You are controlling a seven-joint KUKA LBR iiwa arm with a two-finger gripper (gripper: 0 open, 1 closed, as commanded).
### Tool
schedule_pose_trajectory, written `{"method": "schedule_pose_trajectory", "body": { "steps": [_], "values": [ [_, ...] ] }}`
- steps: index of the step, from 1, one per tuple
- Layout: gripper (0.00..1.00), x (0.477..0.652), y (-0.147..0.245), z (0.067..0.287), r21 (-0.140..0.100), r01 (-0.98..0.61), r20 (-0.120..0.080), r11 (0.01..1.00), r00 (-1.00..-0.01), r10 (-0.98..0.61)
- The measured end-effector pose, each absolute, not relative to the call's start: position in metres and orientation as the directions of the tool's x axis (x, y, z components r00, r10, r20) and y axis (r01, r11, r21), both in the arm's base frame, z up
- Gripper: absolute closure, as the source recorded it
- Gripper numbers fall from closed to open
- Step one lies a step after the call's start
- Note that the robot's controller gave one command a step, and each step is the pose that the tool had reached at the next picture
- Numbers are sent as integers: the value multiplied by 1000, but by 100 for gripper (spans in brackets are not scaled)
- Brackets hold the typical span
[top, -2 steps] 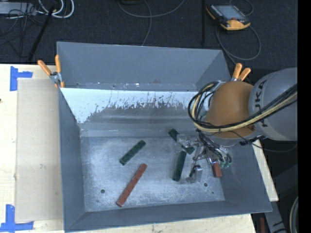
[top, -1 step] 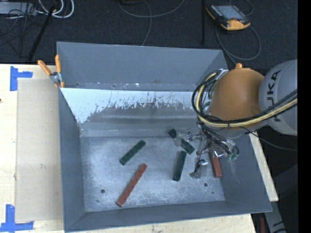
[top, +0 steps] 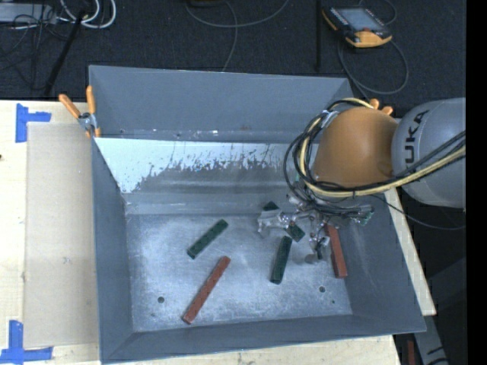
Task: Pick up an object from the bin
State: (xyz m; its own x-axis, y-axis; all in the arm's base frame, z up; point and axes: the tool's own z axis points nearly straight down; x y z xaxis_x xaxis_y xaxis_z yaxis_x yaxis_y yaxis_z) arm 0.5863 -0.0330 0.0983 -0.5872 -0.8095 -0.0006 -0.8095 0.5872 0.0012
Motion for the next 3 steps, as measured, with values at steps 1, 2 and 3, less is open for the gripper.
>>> {"method": "schedule_pose_trajectory", "body": {
  "steps": [1,2,3],
  "values": [
    [0,568,-44,68,5,-983,0,184,-184,-983],
    [100,569,-45,70,2,-982,-2,188,-188,-982],
    [100,578,-54,217,-8,-983,-2,182,-182,-983]
  ]
}}
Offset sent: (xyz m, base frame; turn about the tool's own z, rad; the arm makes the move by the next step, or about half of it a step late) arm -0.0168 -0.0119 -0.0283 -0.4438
